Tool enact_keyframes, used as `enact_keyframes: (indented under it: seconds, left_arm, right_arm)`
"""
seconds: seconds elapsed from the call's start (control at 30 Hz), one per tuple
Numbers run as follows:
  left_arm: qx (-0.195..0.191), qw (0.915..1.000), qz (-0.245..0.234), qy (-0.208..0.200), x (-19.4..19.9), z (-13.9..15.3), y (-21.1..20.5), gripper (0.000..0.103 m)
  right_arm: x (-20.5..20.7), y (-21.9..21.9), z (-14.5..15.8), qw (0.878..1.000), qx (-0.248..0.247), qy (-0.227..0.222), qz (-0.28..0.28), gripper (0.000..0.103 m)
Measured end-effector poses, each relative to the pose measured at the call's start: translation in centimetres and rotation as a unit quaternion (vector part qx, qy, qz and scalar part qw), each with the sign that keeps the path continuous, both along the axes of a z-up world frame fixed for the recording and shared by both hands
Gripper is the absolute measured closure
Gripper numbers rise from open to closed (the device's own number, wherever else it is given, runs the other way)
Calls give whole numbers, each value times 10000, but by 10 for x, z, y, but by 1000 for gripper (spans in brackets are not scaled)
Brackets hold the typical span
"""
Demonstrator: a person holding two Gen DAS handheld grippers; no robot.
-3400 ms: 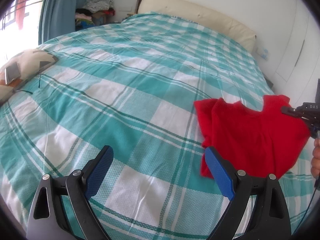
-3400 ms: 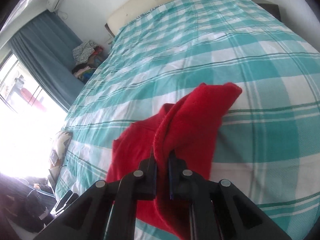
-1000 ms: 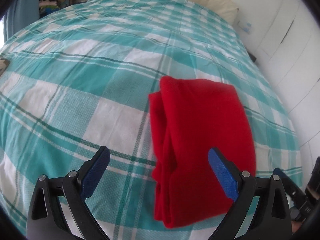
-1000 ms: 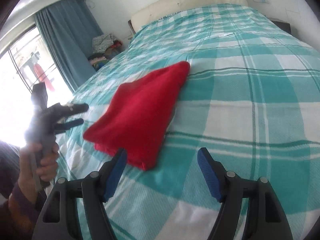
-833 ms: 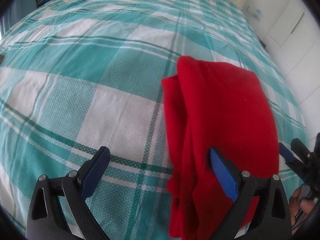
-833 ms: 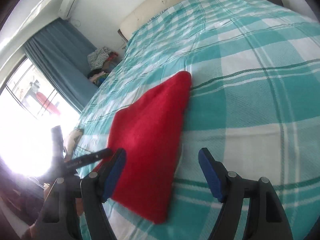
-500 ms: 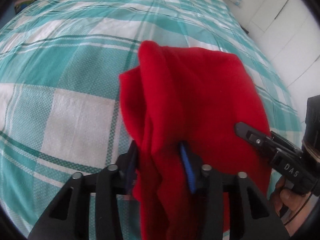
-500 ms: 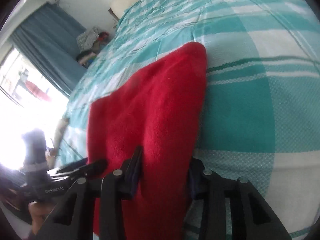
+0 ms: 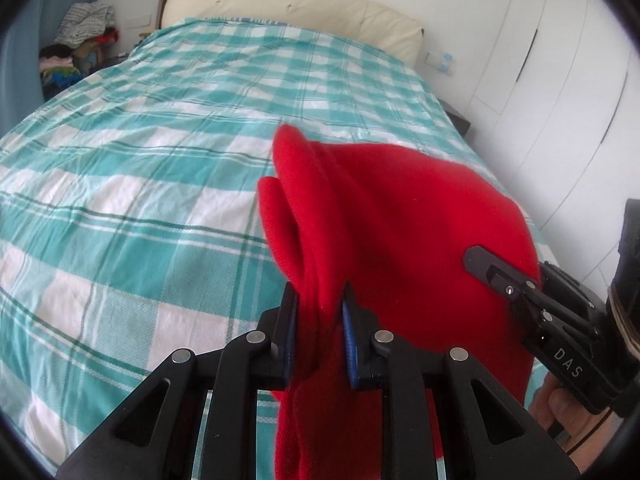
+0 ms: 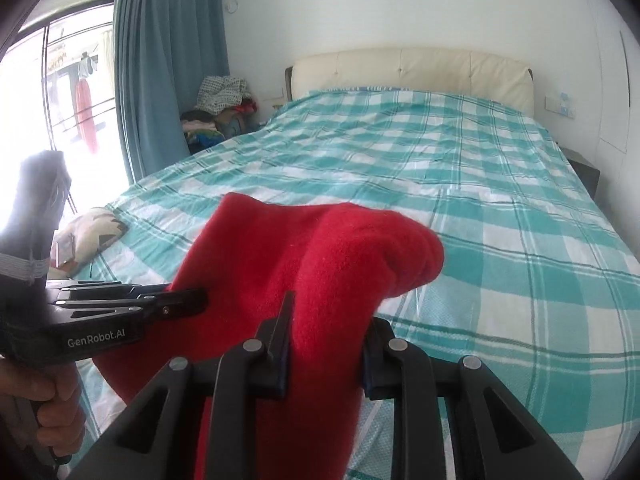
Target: Fold small clothes
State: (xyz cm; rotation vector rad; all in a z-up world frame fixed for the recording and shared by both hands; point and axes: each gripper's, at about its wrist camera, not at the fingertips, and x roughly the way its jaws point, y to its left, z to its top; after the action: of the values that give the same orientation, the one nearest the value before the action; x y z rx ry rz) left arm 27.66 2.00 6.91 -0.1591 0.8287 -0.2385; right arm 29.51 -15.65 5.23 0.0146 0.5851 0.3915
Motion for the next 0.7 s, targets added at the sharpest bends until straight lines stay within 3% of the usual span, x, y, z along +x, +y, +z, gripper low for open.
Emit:
enact_keyframes:
  seconds: [0.1,0.13,0.2,0.27,0.37,0.5,0.57,0.7]
  left_arm:
    - [307,9990,11,310,7,-28,-11,56]
    - [520,9979,56,392,5,-41,-13,42]
    - [954,9945,163,391,-8,-62,-14,34]
    - [1254,9914,268,264,-30,-74,-11,23]
    - [1480,9878,466,-156,-64,-73,-7,6]
    - [1721,9814,493,-693,-96,-63,-14,1]
    - [1799,9794,468,-782,-104,-61,-20,1]
    - [1852,9784,339,-856,-118,-61,-33,1]
  right_arm:
    - [20,-19,-15,9977,280,619,-71,74]
    - [25,-26,-29,9953,272,924,-138,68]
    - [23,-46,-61,9889,113,1425,-406,54]
    - [9,-72,-85,9850,2,1580,-696,30]
    - [-24,-107,-103,9816,-102,1558,-1101,17]
    - [-68,-129,-103,9817,-304,1325,-1334,11]
    - [-89,-131,-97,9825,-376,1178,-1392,6]
    - [-116,-125,-88,9848,-441,981,-1365,6]
